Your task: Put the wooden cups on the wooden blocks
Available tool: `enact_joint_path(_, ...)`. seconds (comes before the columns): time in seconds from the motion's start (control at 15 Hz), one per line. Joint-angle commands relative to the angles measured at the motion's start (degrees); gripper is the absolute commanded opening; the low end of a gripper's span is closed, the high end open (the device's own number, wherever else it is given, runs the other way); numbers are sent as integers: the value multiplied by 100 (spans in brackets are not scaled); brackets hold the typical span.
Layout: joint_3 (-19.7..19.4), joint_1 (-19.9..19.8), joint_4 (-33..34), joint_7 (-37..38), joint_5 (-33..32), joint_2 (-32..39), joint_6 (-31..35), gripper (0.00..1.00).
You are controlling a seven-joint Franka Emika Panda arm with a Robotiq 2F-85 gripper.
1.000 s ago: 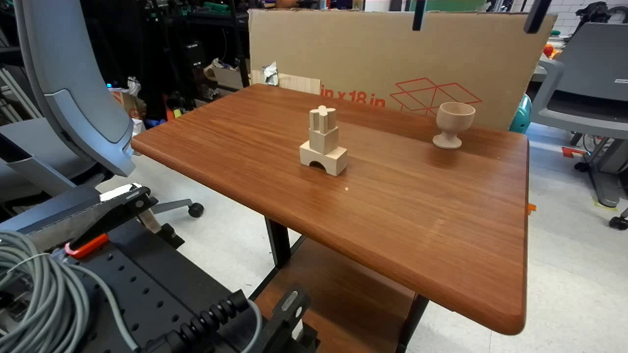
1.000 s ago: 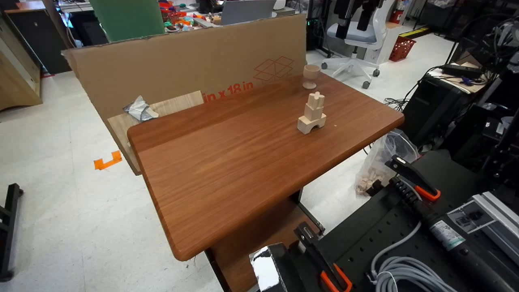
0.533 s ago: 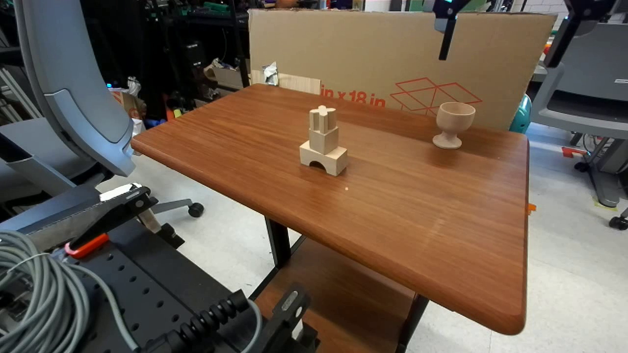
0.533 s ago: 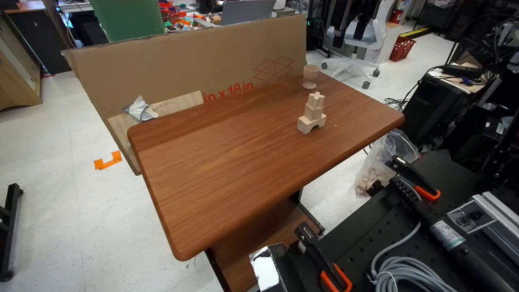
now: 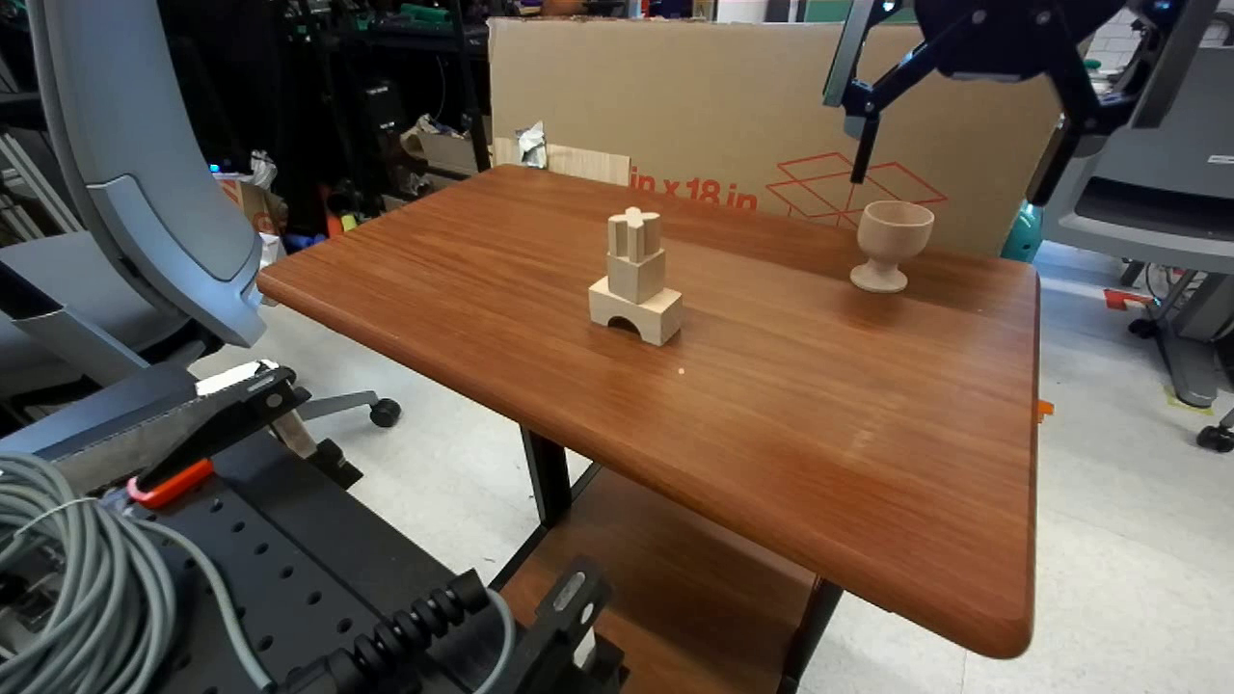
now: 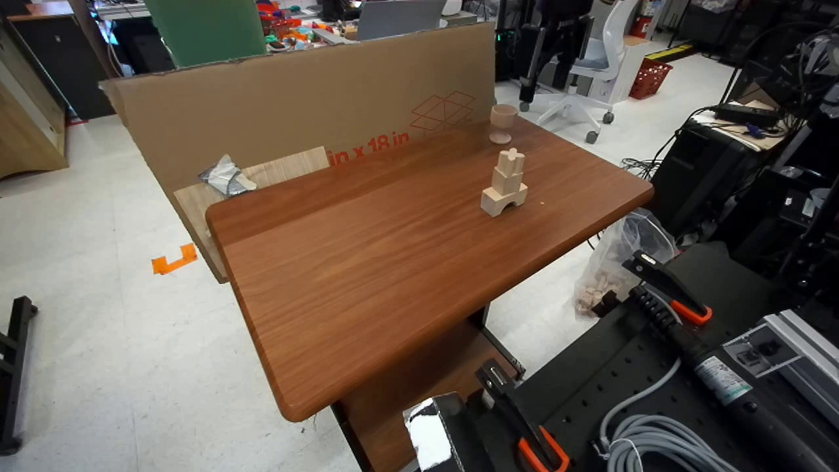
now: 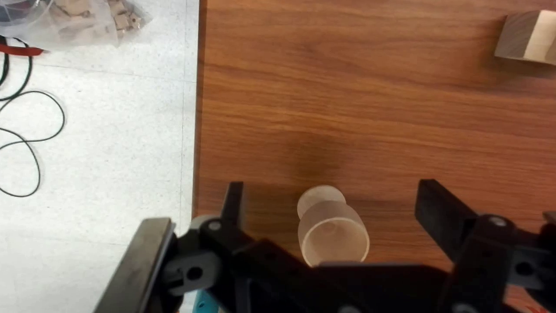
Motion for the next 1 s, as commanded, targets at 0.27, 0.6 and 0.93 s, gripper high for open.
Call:
enact_joint_path(0.27,230,-100,843,208,-73,770,-17,100)
enact_joint_path(0.6,270,-85,1246,333,-98,1148,-153,100)
enact_joint_path(0.93,308,-67,1493,366,-139,1399,-179,56)
